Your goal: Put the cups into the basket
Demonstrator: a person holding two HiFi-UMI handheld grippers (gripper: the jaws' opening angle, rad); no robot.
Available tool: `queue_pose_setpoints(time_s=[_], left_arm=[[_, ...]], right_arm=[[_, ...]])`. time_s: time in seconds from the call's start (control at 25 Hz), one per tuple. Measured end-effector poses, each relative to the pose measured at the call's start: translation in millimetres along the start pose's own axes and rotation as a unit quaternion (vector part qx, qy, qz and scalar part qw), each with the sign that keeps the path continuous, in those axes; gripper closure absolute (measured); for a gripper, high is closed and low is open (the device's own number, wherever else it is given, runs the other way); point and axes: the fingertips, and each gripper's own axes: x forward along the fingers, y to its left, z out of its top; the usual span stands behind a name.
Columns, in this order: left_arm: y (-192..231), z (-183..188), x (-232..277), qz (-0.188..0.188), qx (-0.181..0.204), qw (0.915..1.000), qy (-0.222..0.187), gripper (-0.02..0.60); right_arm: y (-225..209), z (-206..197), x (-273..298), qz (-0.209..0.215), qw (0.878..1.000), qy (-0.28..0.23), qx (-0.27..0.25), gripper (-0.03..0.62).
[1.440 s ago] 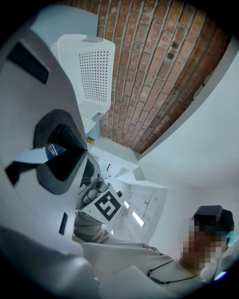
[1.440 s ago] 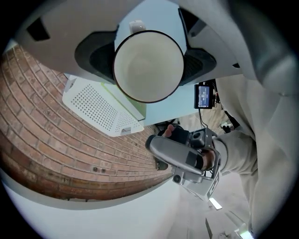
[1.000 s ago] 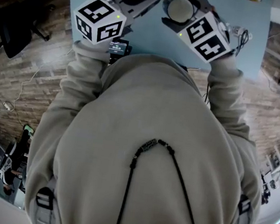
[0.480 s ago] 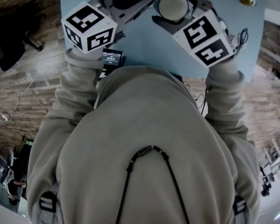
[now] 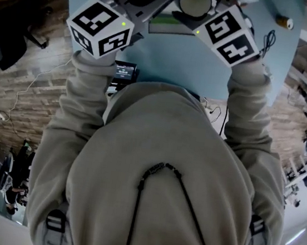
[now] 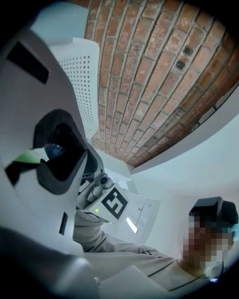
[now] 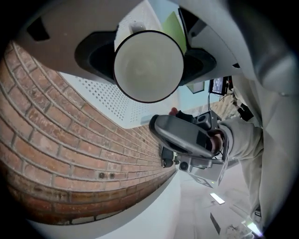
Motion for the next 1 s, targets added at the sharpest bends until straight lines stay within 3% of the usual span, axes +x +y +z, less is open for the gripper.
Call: queue_pose_setpoints(time_s=[0.2,0.4,1.0], left_arm=[[28.5,-4.5,2.2,0.021,-0.018,0.9996,-0.004,0.583],[46.7,0.0,18.9,0.016,-0.033,0.9992,-0.012,0.583],[70.2,-11.2,28.8,0.010,-0.057,0.9983,-0.004,0.583]], right_arm=[[-23.5,-16.8,43.8,0.016,1.000,0.025,0.003,0.194],[-42.6,-26.4,76.4,0.034,0.998,0.044,0.005,0.194],[-30.4,-84.4,172.8,0.107,0.982,0.138,-0.069,0.194]])
